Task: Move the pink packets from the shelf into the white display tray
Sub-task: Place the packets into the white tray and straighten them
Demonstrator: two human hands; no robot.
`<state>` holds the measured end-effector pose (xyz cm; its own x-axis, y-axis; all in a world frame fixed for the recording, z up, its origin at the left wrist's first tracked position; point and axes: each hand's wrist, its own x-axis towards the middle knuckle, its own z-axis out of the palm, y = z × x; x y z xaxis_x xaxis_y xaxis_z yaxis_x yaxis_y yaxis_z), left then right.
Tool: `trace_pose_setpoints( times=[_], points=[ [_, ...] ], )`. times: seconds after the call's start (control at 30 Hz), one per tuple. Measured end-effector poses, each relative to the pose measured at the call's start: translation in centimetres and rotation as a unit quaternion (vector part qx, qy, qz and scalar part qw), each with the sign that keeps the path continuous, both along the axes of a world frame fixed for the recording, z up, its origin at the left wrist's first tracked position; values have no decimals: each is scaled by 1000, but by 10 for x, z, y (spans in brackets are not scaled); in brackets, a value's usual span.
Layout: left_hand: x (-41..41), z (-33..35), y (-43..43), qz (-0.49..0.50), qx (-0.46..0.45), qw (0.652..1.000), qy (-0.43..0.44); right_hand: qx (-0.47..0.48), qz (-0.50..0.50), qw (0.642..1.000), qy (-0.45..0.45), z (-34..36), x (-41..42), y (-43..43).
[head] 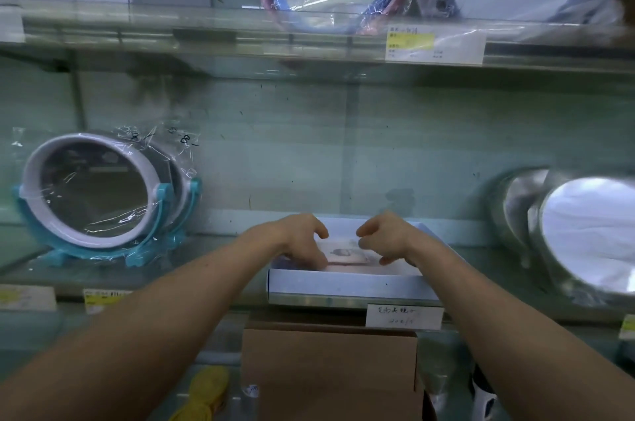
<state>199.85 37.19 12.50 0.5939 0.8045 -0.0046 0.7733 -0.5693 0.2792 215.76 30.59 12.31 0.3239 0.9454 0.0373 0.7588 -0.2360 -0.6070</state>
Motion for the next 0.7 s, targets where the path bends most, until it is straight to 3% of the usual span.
trace_pose_setpoints(
  times=[0.1, 0.23, 0.43, 0.7],
  points=[
    [11, -9, 8, -9, 76, 994, 81, -28, 33, 999, -7, -8, 2, -3],
    [16, -13, 17, -17, 193, 969, 156, 38, 4, 999, -11, -16, 9, 2],
    [14, -5, 22, 1, 171, 965, 197, 58, 25, 997, -38, -21, 8, 7],
    [9, -3, 32, 6, 146, 971, 187, 38, 47, 995, -73, -22, 5, 8]
  ],
)
